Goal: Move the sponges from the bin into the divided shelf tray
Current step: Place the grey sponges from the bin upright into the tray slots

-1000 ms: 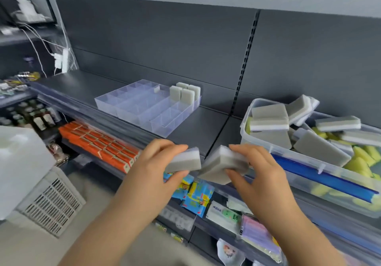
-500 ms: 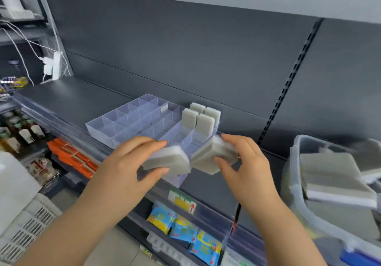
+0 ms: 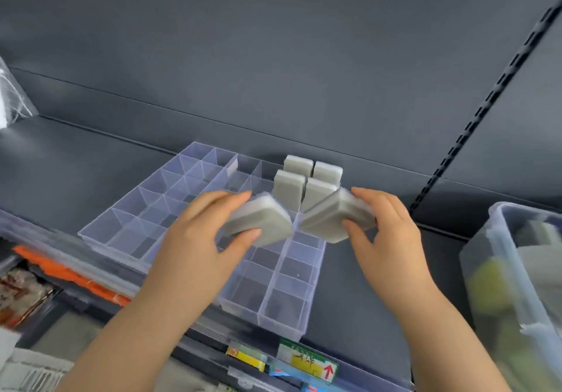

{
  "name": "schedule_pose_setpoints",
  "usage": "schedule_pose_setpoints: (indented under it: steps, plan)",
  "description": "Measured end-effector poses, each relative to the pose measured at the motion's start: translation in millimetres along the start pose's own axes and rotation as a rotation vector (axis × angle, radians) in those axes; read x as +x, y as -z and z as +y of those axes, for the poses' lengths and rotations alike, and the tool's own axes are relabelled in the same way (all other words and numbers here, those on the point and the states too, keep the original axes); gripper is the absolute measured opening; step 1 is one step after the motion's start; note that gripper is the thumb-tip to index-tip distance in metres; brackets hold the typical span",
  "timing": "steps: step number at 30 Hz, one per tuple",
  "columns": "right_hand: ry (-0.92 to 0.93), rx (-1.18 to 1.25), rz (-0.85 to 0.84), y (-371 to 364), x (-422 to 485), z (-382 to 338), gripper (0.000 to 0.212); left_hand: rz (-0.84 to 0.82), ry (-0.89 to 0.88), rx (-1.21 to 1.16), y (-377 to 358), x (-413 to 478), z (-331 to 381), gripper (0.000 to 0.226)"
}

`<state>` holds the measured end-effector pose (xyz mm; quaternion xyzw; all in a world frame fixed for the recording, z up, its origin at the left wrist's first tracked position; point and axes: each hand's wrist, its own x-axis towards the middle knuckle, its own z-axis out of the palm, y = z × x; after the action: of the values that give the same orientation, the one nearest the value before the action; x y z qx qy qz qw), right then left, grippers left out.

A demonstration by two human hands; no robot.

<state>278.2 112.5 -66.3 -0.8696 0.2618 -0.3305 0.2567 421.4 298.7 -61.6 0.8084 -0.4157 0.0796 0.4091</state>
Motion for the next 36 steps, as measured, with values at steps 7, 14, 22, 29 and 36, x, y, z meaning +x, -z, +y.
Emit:
schedule_pose_setpoints:
  steps: [7, 14, 22, 29, 36]
  plan:
    - [-0.191, -0.157, 0.033, -39, 13, -23, 0.044, -0.140, -0.134, -0.135, 6, 69, -51, 0.043]
    - [-0.355, -0.302, 0.000, -63, 27, -39, 0.041, -0.272, -0.231, -0.236, -2, 107, -92, 0.043]
    - [-0.330, -0.366, -0.131, -67, 40, -40, 0.039, -0.326, -0.294, -0.257, -11, 114, -104, 0.045]
    - [-0.321, -0.349, -0.232, -73, 39, -23, 0.040, -0.252, -0.294, -0.202, -6, 110, -96, 0.044]
    - [-0.337, -0.364, -0.295, -81, 30, -8, 0.041, -0.242, -0.292, -0.135, -13, 111, -80, 0.044]
